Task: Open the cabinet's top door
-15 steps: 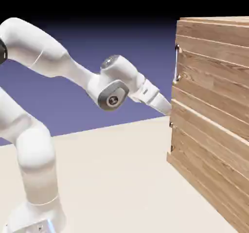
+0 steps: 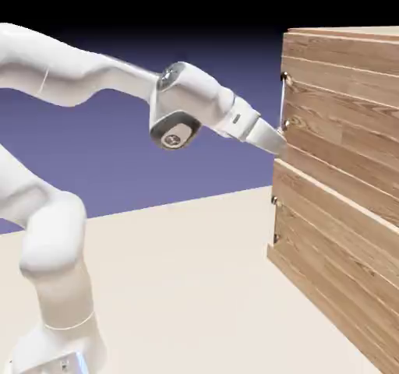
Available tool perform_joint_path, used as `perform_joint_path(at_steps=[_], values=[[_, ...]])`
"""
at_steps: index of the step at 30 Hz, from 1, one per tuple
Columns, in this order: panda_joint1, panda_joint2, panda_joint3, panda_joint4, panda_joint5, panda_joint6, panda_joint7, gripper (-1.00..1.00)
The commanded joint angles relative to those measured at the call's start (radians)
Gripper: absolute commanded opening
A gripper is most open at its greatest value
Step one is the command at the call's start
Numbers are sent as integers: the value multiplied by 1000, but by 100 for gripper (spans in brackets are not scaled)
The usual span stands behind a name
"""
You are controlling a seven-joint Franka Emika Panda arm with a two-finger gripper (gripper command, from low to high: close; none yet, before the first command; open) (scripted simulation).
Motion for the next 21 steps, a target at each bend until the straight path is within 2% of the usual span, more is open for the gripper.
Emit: perform_joint_path(at_steps=[1,21], values=[[-15,-5,17,8,44,-2,-31,0],[-324,-106,351,176,914,-40,-654,0]])
